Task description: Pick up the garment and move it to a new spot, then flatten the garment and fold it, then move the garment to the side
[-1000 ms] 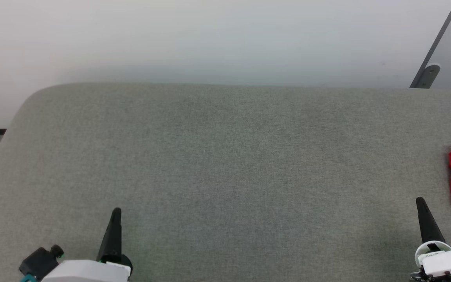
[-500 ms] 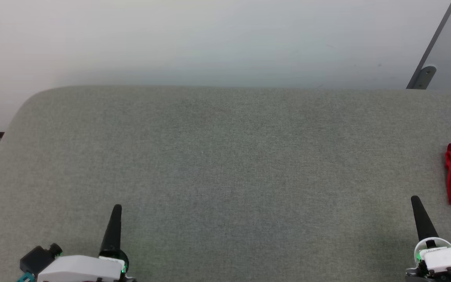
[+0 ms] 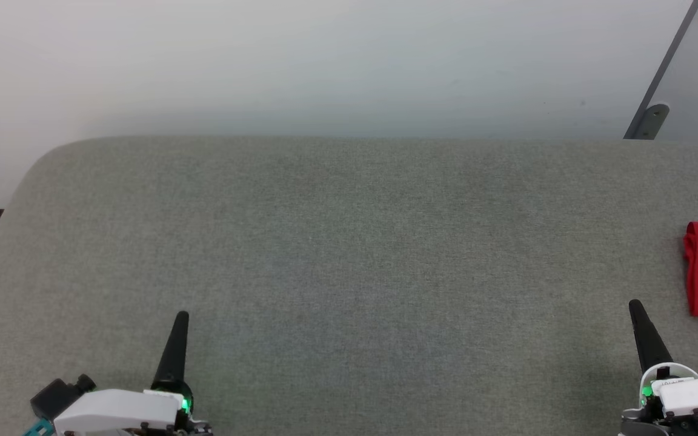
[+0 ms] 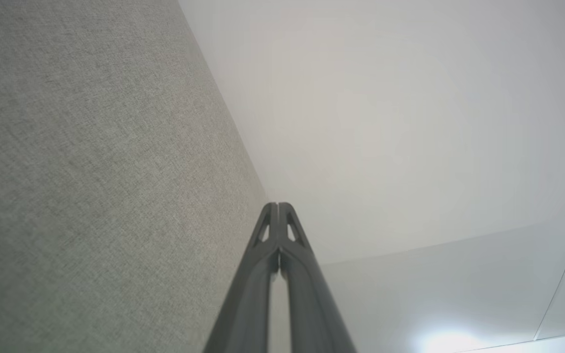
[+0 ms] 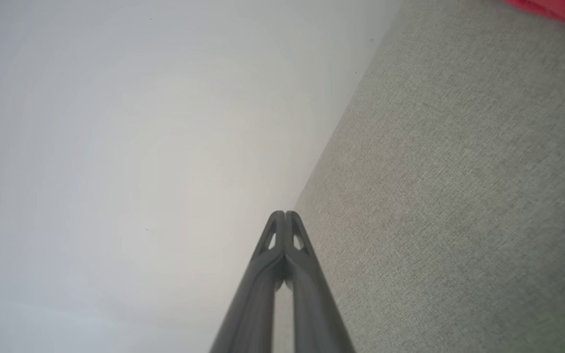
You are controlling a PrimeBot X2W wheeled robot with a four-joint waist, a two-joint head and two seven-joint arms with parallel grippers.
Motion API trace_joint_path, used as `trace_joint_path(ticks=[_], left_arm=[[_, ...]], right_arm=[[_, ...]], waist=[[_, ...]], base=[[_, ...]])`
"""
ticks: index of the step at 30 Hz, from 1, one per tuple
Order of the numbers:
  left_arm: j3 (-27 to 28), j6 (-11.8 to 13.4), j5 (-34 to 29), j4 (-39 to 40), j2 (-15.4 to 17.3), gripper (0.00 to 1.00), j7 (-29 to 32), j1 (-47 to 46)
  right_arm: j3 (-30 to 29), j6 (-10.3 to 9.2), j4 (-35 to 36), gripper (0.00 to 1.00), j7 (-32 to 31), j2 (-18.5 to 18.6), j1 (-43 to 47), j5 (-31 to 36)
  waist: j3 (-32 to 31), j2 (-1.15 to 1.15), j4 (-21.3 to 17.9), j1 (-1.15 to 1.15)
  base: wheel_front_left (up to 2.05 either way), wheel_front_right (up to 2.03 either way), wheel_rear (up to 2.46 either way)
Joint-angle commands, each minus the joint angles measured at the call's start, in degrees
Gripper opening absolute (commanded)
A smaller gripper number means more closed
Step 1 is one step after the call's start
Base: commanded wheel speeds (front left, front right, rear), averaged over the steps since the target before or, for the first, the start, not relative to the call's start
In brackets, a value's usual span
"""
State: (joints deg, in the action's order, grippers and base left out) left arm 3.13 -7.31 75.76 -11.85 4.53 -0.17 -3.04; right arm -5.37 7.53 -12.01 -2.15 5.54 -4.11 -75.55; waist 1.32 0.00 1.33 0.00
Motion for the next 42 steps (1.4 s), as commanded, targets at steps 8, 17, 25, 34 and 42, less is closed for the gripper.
trace_joint_path(ticks=[8, 17, 25, 34, 42], left_arm=[[0.46, -0.23, 4.69, -0.35, 0.15, 0.00, 1.29, -1.39], [0.77, -0.25, 8.73, -0.89, 0.04, 0.00, 2.49, -1.91], [1.06, -0.27, 12.01, -1.30, -0.08, 0.00, 3.44, -2.42], [1.38, -0.29, 15.46, -1.82, -0.21, 0.00, 4.50, -2.88], [1.65, -0.31, 18.33, -2.23, -0.31, 0.00, 5.36, -3.28]], right_arm=[[-0.53, -0.05, -0.29, 0.00, -1.16, -0.59, -1.21, -4.59], [-0.71, -0.06, -0.83, 0.00, -2.09, -1.22, -1.55, -8.28], [-0.84, -0.07, -1.25, 0.00, -2.92, -1.73, -1.77, -11.30], [-0.99, -0.07, -1.70, 0.00, -3.75, -2.23, -2.18, -14.47], [-1.12, -0.08, -2.07, 0.00, -4.47, -2.72, -2.54, -17.14]], waist=[[-0.23, 0.00, -0.26, 0.00], [-0.47, 0.00, -0.54, 0.00], [-0.68, 0.00, -0.79, 0.00], [-0.92, 0.00, -1.07, 0.00], [-1.13, 0.00, -1.32, 0.00]], base=[[0.00, 0.00, 0.00], [0.00, 0.00, 0.00], [0.00, 0.00, 0.00], [0.00, 0.00, 0.00], [0.00, 0.00, 0.00]])
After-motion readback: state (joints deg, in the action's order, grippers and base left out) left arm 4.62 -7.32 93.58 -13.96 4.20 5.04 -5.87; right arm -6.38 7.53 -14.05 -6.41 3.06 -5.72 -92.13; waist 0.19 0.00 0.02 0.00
